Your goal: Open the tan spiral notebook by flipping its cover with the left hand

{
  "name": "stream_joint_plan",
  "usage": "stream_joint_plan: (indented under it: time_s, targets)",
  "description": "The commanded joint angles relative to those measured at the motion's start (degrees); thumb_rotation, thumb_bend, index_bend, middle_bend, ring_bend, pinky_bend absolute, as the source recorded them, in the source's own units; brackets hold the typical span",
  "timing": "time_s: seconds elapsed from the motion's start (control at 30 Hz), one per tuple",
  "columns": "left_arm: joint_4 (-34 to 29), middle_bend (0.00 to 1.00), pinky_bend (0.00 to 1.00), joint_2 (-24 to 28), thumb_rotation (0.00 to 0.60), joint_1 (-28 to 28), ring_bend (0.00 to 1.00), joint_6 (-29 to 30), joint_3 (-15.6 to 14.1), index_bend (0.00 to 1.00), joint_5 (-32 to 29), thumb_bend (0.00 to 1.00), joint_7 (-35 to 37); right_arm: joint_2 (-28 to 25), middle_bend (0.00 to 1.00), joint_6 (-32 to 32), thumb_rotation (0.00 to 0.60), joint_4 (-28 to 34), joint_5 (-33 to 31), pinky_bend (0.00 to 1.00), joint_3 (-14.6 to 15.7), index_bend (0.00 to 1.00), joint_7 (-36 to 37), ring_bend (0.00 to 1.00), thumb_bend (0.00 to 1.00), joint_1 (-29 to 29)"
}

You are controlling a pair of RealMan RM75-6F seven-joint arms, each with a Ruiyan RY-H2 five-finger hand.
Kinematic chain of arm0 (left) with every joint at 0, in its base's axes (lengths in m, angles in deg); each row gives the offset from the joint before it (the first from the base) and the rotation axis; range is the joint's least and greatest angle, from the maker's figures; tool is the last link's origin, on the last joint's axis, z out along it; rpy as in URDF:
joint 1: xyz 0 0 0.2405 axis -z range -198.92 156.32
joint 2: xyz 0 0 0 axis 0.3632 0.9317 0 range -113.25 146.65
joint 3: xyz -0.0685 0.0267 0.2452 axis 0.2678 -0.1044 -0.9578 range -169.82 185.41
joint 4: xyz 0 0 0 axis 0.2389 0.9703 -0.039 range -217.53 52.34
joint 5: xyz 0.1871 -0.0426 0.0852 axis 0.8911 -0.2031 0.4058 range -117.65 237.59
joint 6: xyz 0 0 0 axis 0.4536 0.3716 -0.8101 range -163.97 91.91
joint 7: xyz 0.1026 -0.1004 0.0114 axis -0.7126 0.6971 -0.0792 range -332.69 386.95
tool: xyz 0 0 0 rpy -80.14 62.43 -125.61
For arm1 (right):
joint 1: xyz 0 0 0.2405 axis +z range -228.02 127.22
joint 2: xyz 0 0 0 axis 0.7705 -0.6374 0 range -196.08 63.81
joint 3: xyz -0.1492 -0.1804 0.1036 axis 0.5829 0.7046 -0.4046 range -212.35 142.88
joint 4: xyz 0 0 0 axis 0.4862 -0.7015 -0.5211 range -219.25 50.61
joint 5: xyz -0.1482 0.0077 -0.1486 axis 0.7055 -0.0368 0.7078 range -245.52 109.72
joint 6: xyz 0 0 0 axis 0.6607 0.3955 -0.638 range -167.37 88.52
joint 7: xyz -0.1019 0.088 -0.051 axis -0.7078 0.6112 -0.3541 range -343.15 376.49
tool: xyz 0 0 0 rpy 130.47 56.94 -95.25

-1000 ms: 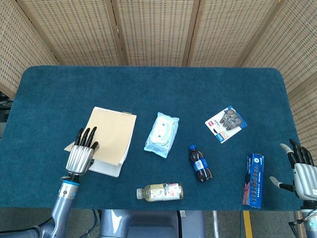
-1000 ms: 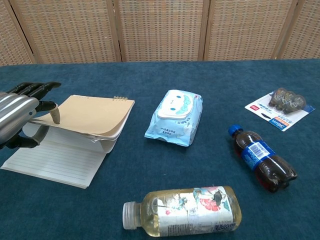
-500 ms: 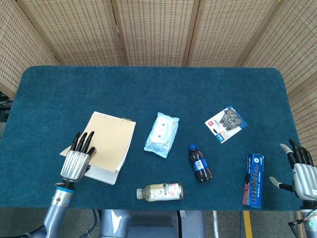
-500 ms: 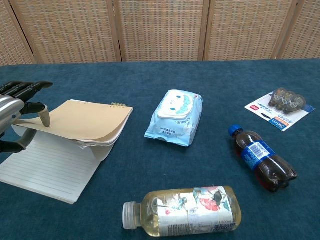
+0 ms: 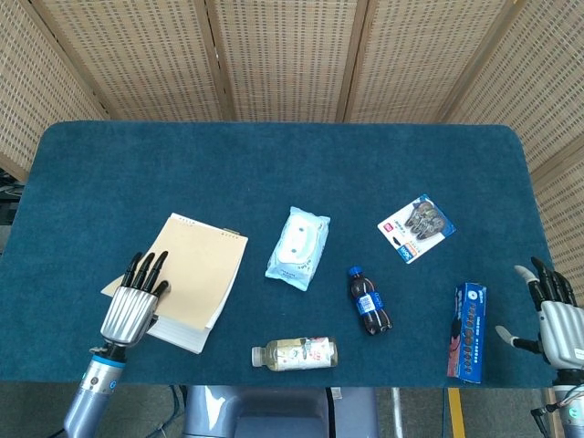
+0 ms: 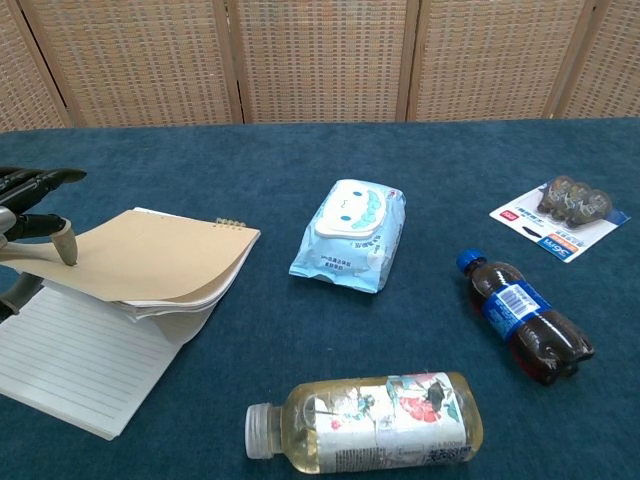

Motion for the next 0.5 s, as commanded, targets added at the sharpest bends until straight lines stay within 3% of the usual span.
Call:
stream_joint_plan:
  time_s: [0.03, 0.5]
  targets:
    - [-0.3, 0.0, 0.0, 0.5, 0.6, -0.6, 0.0, 0.4, -0.5, 0.84, 0.7, 0.64, 0.4, 0.0, 0.0, 0.0, 0.6, 0.0, 0.0, 0.0, 0.0, 0.11, 0.0, 0.0, 0.16, 0.0]
    - [-1.0, 0.0, 0.0, 2.1, 0.6, -3.4, 0.0, 1.1, -3.3, 0.84, 4.4, 0.64, 1.4, 0.0, 0.0, -0.2, 0.6, -0.1, 0.2, 0.0, 0.0, 0.11, -0.3, 0.0, 0.16, 0.0]
